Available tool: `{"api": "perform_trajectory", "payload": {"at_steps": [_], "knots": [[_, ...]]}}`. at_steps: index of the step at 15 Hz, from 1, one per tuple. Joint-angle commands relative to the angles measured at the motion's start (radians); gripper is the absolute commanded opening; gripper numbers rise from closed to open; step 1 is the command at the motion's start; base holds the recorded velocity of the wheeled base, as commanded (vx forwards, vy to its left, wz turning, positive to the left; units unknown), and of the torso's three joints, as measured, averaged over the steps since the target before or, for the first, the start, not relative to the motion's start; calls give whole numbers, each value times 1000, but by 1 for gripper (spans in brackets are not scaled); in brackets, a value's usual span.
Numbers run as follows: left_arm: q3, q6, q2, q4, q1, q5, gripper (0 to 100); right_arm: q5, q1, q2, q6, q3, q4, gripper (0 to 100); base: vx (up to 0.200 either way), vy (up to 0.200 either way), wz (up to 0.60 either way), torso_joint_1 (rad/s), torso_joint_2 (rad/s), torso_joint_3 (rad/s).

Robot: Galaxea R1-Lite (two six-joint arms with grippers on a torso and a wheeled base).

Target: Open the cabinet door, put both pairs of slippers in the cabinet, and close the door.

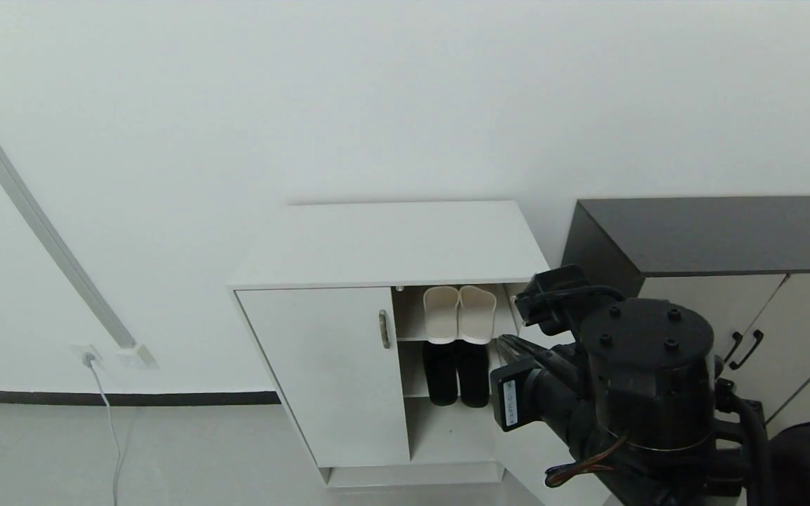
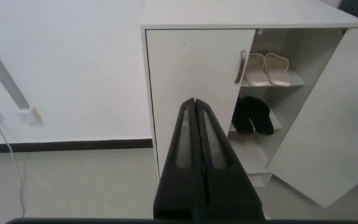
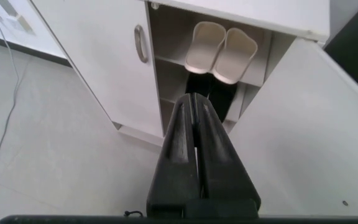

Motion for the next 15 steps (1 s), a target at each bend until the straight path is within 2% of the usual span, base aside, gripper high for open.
{"api": "perform_trajectory", "payload": {"at_steps": [1,6,12,14,15], "knots": [[0,-1,1,0,0,-1,0,0,0,-2,0,2,-1,0,0,0,0,100,-266,-129],[0,-1,1,0,0,1,0,0,0,-2,0,5,-1,0,0,0,0,7,-14,-9],[0,-1,1,0,0,-1,0,0,-2,-8,0,8,-1,0,0,0,-600,6,-1,2],[0,-1,1,0,0,-1,0,0,-26,-8,-9,6,-3,0,0,0,-600,0,2,0],[0,-1,1,0,0,1,0,0,-34,-8,-14,8,-3,0,0,0,0,0,0,0]]}}
